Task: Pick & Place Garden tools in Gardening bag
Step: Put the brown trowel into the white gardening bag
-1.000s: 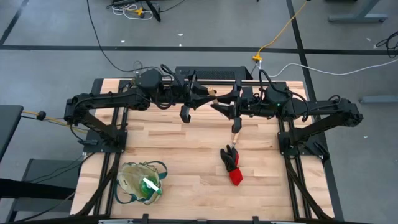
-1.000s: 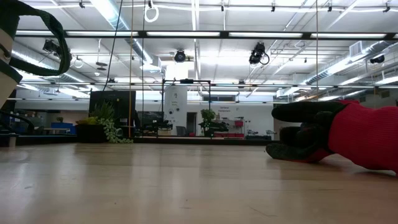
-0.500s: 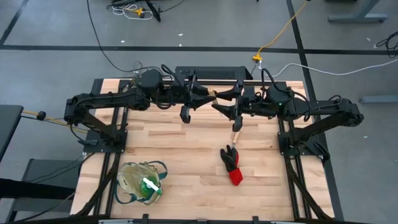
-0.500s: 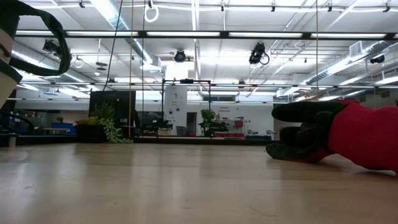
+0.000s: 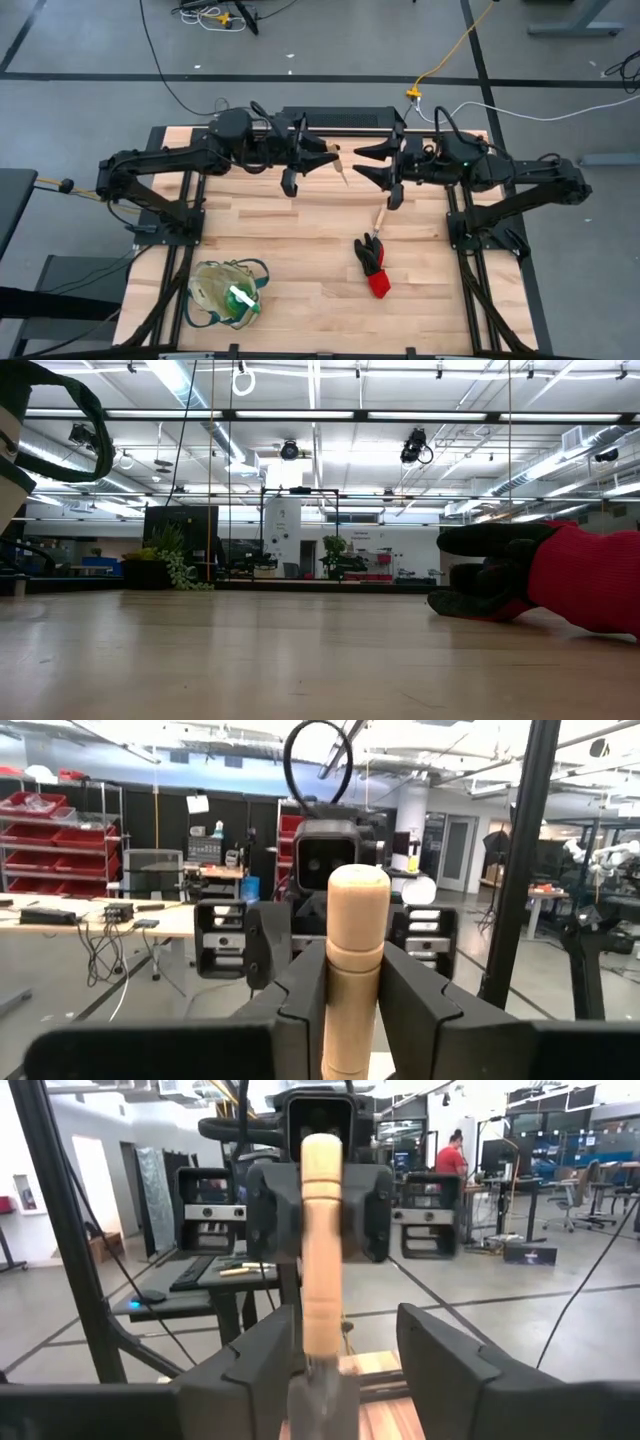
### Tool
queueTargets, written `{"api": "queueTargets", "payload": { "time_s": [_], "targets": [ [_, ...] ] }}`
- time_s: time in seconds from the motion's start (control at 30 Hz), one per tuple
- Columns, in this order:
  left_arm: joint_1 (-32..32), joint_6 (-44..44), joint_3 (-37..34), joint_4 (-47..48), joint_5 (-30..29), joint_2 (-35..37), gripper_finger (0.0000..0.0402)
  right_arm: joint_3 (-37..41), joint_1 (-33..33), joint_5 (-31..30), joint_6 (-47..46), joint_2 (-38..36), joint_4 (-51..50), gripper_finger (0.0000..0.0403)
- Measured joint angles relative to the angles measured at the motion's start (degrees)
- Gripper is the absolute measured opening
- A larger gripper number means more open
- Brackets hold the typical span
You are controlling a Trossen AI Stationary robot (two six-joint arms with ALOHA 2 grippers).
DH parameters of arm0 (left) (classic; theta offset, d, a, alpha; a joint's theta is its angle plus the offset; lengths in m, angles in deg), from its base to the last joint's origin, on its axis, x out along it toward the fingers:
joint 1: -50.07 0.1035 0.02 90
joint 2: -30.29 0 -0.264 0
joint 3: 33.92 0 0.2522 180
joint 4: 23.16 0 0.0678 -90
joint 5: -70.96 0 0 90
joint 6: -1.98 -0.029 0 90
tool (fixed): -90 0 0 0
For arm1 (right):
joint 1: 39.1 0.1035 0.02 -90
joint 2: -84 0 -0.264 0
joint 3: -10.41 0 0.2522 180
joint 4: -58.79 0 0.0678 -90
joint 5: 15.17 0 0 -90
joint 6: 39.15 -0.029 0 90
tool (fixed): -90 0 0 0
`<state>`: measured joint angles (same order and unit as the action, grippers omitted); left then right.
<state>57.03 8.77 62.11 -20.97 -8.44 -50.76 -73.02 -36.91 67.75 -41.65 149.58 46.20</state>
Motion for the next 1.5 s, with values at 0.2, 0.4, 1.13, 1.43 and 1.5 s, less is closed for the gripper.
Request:
{"api": "queueTargets", "payload": {
  "time_s": [0.2,0.4,1.13,1.43,1.5],
  "targets": [
    [0.00,-1.40,0.02,3.93,-0.71,2.71,0.0078,0.00,-0.02,0.00,0.02,-2.04,-2.45,0.0143],
    [0.00,-1.66,0.03,9.43,-1.52,5.45,0.0078,0.00,0.00,-0.02,0.05,-2.69,-2.77,0.0094],
    [-0.07,-3.53,0.15,22.45,-1.94,16.71,0.0078,0.00,0.00,0.00,0.04,-2.71,-6.99,0.0001],
    [-0.06,-3.63,0.07,31.84,-4.11,21.84,0.0078,0.02,-0.02,-0.02,0.04,-5.77,-12.98,0.0001],
    [-0.05,-3.17,0.08,33.47,-4.15,22.74,0.0078,0.02,-0.02,-0.80,0.07,-6.90,-14.73,0.0001]
  ]
}}
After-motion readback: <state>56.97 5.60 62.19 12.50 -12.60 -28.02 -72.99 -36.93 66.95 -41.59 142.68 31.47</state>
